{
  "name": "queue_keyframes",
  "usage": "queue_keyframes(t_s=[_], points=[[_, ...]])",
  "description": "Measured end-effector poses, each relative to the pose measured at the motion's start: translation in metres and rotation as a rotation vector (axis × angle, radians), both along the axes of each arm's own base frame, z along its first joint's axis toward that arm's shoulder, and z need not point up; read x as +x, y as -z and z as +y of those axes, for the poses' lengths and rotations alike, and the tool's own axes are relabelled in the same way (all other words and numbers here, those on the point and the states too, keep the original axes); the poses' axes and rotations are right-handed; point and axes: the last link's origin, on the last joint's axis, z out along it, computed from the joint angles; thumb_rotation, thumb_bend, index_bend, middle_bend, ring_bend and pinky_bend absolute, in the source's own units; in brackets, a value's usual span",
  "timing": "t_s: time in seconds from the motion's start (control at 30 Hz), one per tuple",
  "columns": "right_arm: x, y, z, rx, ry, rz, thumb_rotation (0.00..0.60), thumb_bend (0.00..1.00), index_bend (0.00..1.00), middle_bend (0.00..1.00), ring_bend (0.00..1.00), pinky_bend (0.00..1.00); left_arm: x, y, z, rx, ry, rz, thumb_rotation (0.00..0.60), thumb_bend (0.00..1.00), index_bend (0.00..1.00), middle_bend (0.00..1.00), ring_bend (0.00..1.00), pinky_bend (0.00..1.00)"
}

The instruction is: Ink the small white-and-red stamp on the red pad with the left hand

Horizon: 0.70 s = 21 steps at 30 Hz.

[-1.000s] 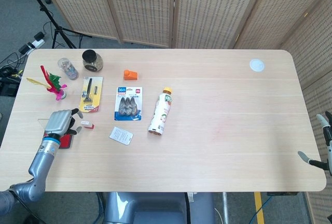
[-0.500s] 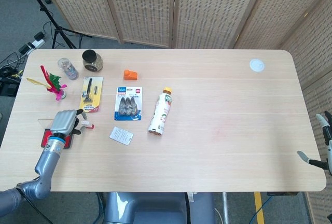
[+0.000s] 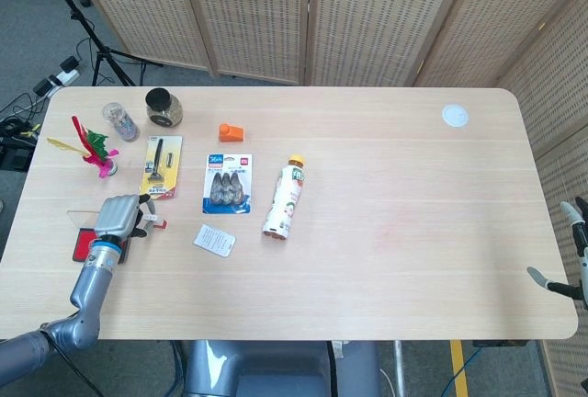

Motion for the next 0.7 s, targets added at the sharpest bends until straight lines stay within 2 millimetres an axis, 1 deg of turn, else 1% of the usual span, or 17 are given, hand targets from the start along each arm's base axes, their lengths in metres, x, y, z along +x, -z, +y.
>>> queue_keyframes(t_s=[0.13,0.4,0.57,0.7], points=[[0.000,0.000,0.000,-0.001,-0.001,-0.003,0.600,0.00,0.01,0.00,0.00,0.00,0.001,0.001,0.000,-0.003,-0.001,-0.009,0.600,0.36,0.57,1.00,0.95,0.87],[0.000,0.000,-0.001,0.001,0.000,-0.005,0.600,0.00,0.01,0.00,0.00,0.00,0.005,-0.004,-0.001,0.007,0.015,-0.030,0.600,0.36,0.58,1.00,0.94,0.86],[0.000,0.001,0.000,0.002,-0.003,-0.005,0.600,0.00,0.01,0.00,0.00,0.00,0.014,-0.020,-0.003,0.013,0.033,-0.060,0.600,0.36,0.59,1.00,0.94,0.87],[0.002,0.001,0.001,0.002,-0.008,-0.003,0.600,0.00,0.01,0.00,0.00,0.00,0.022,-0.042,-0.006,0.000,0.046,-0.061,0.600,0.37,0.59,1.00,0.94,0.87]])
